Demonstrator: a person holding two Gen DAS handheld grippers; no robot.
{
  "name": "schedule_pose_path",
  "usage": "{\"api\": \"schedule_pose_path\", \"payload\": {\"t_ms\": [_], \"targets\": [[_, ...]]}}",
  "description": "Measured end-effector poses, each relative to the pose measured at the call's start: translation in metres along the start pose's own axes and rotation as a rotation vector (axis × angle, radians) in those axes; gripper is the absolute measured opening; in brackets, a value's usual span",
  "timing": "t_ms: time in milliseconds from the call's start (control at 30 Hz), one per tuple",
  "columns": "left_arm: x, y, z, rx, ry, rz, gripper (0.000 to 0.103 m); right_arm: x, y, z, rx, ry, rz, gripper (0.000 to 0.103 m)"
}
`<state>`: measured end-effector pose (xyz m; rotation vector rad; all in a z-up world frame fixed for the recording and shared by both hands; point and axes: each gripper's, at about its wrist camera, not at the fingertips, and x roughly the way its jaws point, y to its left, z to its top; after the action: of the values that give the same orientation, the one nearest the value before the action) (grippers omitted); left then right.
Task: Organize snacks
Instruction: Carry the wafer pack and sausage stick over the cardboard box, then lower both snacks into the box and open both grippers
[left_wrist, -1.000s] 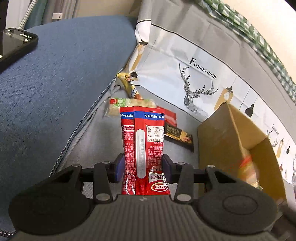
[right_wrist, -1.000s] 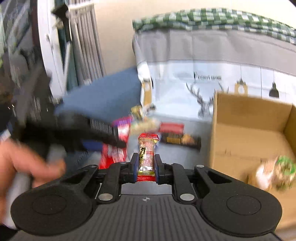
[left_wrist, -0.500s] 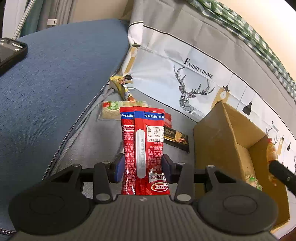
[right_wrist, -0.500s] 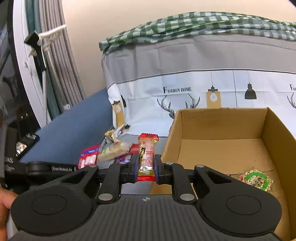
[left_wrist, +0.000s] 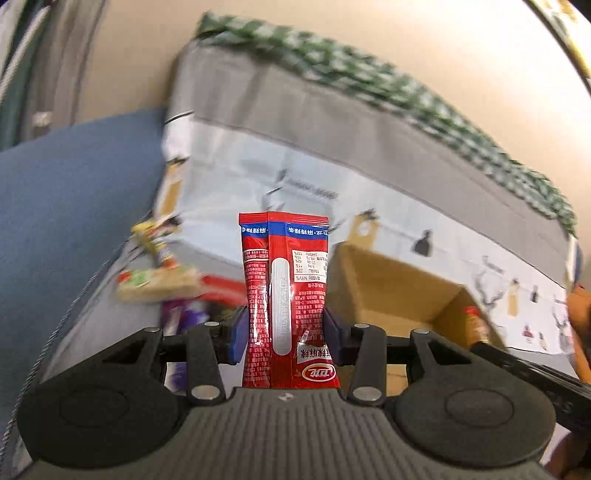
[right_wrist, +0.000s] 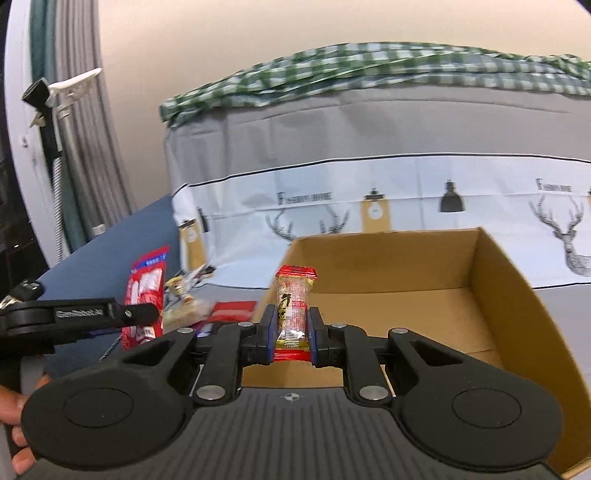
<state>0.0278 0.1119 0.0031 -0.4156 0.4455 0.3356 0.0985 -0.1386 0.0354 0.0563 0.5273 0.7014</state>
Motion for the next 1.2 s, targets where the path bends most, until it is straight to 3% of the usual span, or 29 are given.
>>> {"api": "schedule_pose_path", "payload": {"t_ms": [200, 400, 833, 1200], "targets": [[0.002, -0.036, -0.004, 0.057, -0.031, -0.139, 0.047, -0.003, -0.023, 0.003, 0.045, -0.014, -0.055, 0.017], [0.002, -0.068, -0.015, 0.117, -0.035, -0.232, 0.047, -0.006, -0.041, 0.003, 0.082, -0.019, -0.099, 0.017], [0.017, -0.098, -0.030, 0.154, 0.018, -0.306, 0.047, -0.012, -0.065, -0.002, 0.102, -0.014, -0.165, 0.017], [0.020, -0.099, -0.031, 0.152, 0.031, -0.309, 0.047, -0.012, -0.064, -0.002, 0.105, -0.015, -0.164, 0.017]]}}
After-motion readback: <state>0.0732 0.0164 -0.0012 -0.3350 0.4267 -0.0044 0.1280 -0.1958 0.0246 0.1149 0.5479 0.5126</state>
